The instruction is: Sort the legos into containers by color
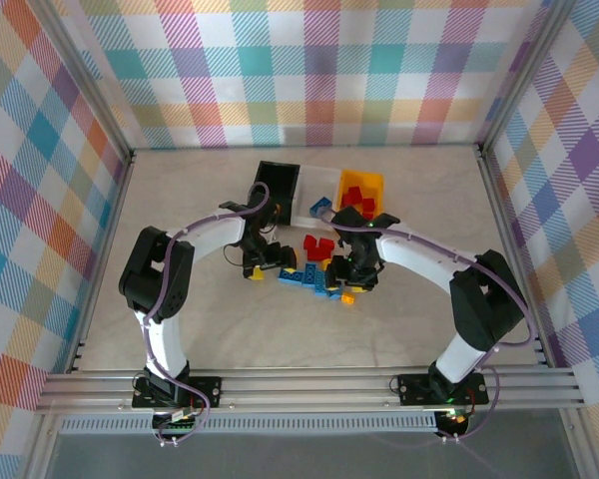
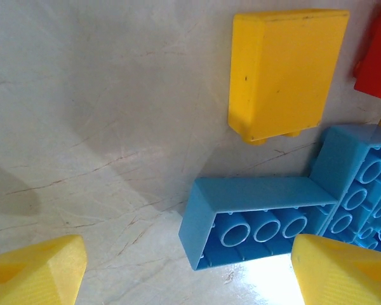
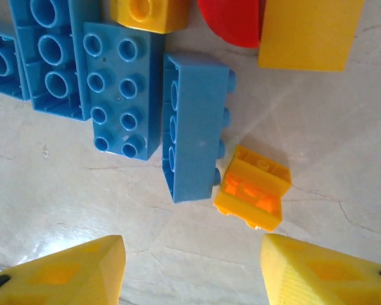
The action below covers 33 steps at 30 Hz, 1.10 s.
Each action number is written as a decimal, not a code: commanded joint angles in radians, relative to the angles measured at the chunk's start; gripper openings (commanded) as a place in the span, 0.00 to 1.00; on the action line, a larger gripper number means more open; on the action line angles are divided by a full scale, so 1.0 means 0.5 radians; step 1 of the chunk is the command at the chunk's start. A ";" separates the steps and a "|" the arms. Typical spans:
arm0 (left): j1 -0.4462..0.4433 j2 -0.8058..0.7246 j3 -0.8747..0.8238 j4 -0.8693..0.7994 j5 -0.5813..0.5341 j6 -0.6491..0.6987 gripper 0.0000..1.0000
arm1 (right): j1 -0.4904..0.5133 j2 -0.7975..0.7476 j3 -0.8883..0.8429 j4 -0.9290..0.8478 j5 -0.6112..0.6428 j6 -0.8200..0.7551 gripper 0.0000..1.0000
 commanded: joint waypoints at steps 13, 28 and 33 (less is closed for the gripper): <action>0.066 -0.152 -0.070 -0.071 0.028 0.060 0.84 | 0.017 0.240 0.025 0.212 0.049 0.054 0.54; 0.133 -0.280 -0.154 -0.111 0.017 0.102 0.84 | 0.014 0.332 0.074 0.262 0.094 0.050 0.23; 0.133 -0.306 -0.147 -0.145 -0.035 0.173 0.84 | 0.012 0.215 0.098 0.175 0.116 0.080 0.22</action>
